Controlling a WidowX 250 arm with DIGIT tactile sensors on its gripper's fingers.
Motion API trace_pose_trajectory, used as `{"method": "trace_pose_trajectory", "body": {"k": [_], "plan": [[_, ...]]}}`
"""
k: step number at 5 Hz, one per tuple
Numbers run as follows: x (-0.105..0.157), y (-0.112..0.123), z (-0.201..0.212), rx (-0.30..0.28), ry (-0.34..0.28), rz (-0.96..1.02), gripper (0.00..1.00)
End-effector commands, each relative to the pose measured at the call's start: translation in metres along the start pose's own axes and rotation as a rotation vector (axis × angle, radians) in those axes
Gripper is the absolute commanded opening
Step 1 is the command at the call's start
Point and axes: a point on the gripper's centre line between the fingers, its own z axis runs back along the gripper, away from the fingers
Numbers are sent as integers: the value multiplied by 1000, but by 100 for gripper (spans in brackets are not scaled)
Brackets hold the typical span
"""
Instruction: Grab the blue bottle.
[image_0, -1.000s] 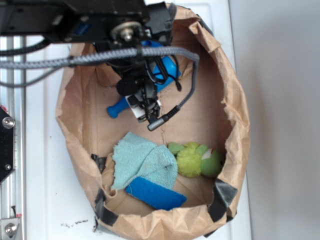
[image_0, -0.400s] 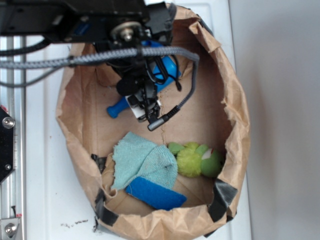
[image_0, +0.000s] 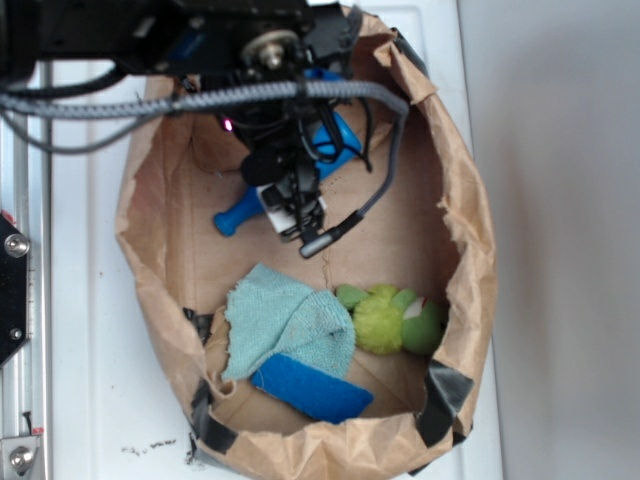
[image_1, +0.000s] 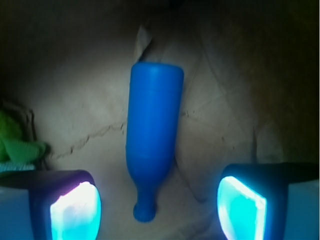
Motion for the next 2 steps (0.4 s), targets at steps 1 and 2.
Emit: {"method": "trace_pose_trajectory", "body": {"k": [1,2], "plan": [[4,7,-7,-37,-110,92,100],[4,-1,-16,-31,-136,103,100]]}}
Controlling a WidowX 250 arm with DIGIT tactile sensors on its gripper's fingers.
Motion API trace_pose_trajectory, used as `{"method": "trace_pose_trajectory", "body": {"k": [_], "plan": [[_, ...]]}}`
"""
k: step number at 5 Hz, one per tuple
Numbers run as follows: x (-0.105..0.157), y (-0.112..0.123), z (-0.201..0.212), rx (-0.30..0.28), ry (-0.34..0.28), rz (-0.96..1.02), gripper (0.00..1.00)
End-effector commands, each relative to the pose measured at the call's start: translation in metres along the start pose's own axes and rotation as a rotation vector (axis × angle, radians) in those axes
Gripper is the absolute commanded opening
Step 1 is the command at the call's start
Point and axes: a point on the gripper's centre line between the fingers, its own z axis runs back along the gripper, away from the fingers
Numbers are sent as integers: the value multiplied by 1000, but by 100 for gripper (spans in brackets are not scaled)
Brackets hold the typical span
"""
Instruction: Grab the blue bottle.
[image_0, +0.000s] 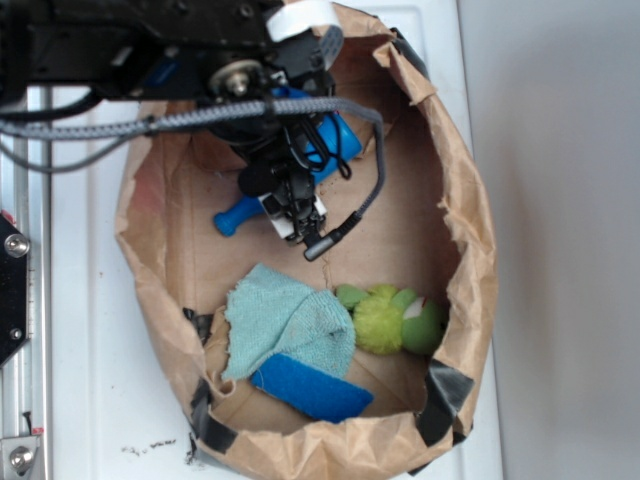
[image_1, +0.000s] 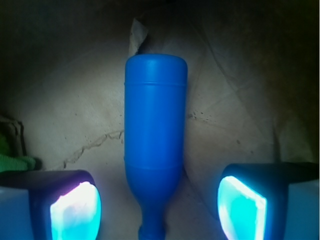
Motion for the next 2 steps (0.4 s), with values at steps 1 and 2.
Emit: {"method": "trace_pose_trajectory", "body": {"k": [1,2], "plan": [[14,-6,-8,17,-73,51,100],[26,-18,-20,39,-92,90,100]]}}
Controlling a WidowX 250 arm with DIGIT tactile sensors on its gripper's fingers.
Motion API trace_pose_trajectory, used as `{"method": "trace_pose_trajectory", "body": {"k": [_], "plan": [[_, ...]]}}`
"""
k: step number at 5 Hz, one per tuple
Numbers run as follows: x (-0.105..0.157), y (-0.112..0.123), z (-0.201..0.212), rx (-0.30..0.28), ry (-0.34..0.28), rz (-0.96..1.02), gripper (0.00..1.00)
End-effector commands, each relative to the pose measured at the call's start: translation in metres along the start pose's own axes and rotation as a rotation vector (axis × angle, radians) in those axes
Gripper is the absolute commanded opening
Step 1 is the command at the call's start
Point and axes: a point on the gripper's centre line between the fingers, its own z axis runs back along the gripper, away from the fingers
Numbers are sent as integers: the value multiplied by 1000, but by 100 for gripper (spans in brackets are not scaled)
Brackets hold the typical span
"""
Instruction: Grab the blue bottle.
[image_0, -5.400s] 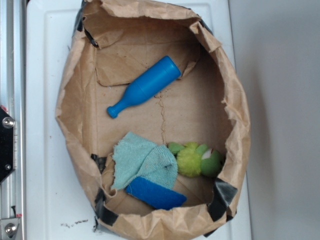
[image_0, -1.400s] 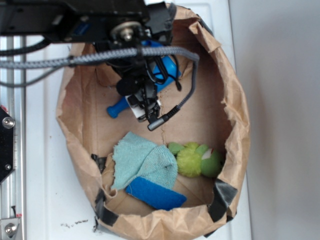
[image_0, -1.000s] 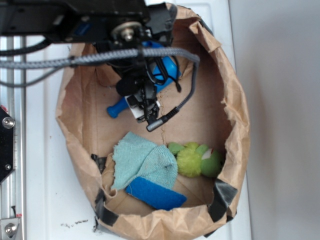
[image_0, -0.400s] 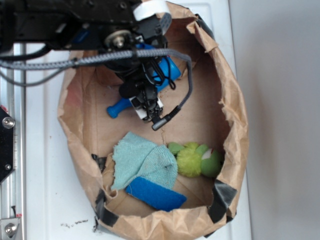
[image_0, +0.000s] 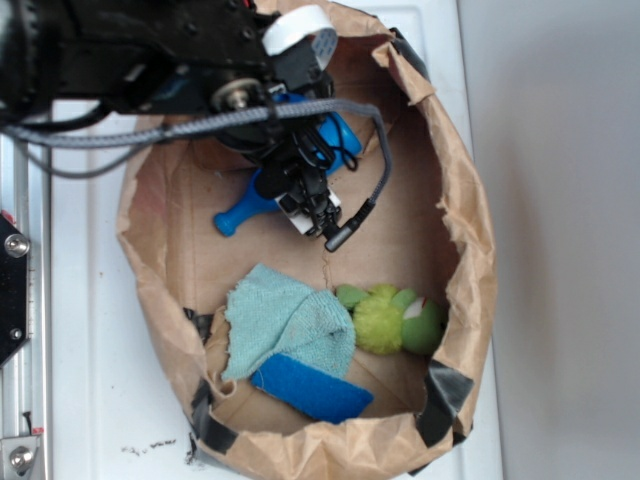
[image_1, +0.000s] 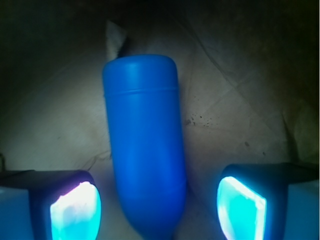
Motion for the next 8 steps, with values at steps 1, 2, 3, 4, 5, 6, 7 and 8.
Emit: {"method": "trace_pose_trajectory", "body": {"k": [1,2,3,4,5,6,7,8], "plan": [[25,-25,-15,19,-98,29,100],[20,-27,-21,14,-110,16,100],[17,-25,-29,31,-135,23,0],[11,-28,-30,-11,-199,-90,0],[13,-32,7,-30,-185,-172,0],[10,-44,56,-67,-171,-229,0],[-5,-58,103,-51,-161,-319,0],[-1,-68,121,-16,-140,-331,0]]}}
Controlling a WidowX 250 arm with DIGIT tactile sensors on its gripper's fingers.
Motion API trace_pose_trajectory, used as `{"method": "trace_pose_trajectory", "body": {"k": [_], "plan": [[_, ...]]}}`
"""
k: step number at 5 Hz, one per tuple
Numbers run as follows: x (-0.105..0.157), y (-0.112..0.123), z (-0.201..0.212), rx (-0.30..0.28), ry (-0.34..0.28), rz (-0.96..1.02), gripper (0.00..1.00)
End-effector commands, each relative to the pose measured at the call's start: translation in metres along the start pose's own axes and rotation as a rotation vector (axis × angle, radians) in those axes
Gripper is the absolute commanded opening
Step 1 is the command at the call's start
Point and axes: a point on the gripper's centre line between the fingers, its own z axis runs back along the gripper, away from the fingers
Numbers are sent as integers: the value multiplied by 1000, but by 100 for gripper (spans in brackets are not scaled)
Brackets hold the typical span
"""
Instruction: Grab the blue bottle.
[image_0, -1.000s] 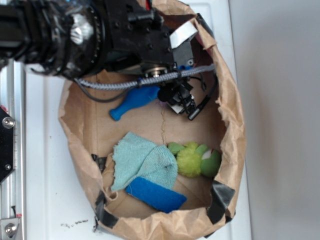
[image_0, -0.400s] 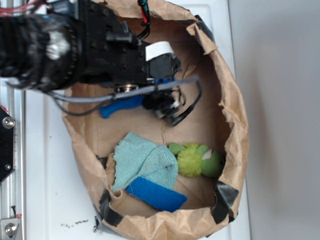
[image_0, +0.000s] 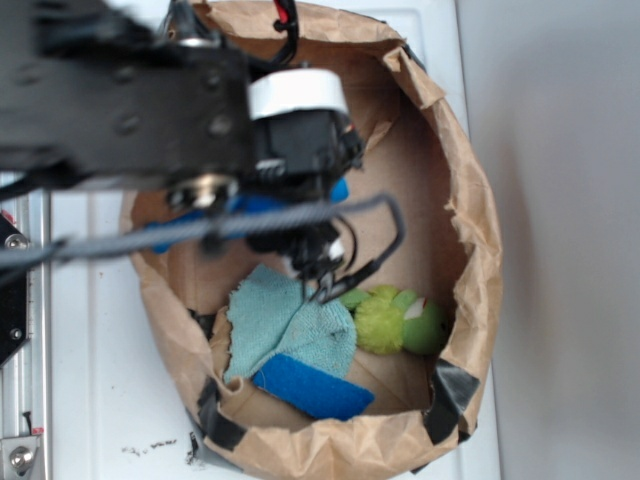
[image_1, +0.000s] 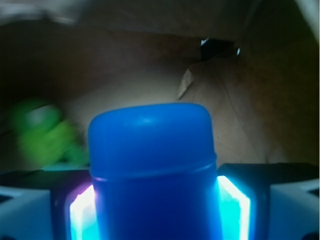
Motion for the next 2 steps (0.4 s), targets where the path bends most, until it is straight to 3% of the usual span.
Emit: {"method": "trace_pose_trajectory", "body": {"k": [1,2], "plan": [[31,-8,32,30,-56,30,0],[33,-12,28,77,-101,68,0]]}}
